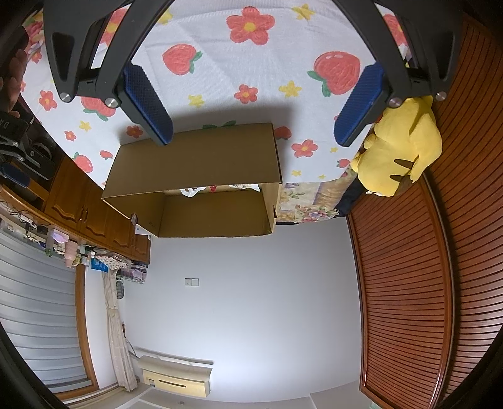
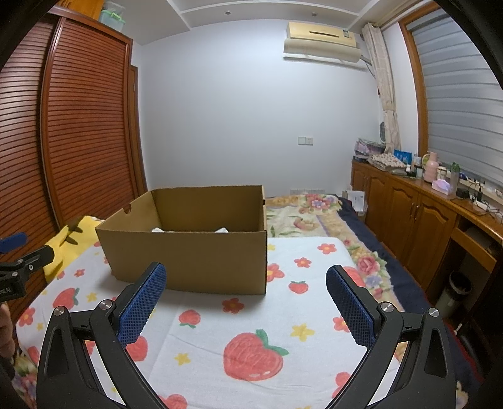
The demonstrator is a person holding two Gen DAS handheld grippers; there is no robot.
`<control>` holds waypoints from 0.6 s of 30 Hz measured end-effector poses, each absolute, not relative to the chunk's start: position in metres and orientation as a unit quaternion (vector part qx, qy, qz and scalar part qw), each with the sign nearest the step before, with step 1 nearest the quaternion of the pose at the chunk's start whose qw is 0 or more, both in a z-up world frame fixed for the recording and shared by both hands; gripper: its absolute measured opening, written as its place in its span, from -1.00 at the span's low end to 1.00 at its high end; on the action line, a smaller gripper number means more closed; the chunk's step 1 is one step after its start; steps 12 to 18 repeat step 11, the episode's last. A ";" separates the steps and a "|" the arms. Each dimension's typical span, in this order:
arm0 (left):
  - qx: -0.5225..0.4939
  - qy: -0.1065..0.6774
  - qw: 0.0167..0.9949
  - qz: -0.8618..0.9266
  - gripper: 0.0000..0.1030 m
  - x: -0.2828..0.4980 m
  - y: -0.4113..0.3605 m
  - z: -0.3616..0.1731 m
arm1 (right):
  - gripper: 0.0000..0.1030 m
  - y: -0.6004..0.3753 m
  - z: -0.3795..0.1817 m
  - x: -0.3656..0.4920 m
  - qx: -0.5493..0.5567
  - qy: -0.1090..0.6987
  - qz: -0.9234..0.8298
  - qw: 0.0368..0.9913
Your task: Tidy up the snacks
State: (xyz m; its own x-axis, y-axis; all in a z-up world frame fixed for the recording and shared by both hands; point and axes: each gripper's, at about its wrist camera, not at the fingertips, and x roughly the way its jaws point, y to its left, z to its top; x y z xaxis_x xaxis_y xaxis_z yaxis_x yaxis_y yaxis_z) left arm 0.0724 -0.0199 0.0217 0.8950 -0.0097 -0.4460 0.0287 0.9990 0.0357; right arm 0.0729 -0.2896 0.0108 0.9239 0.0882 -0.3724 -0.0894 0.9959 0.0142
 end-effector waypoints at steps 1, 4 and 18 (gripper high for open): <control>0.021 0.230 0.973 -0.010 1.00 0.072 -0.020 0.022 | 1.00 -0.290 0.011 0.073 -0.002 0.190 0.045 0.981; 0.020 0.230 0.973 -0.010 1.00 0.072 -0.020 0.022 | 1.00 -0.290 0.011 0.073 -0.002 0.189 0.045 0.981; 0.020 0.230 0.973 -0.009 1.00 0.072 -0.020 0.021 | 1.00 -0.290 0.011 0.073 -0.002 0.189 0.045 0.981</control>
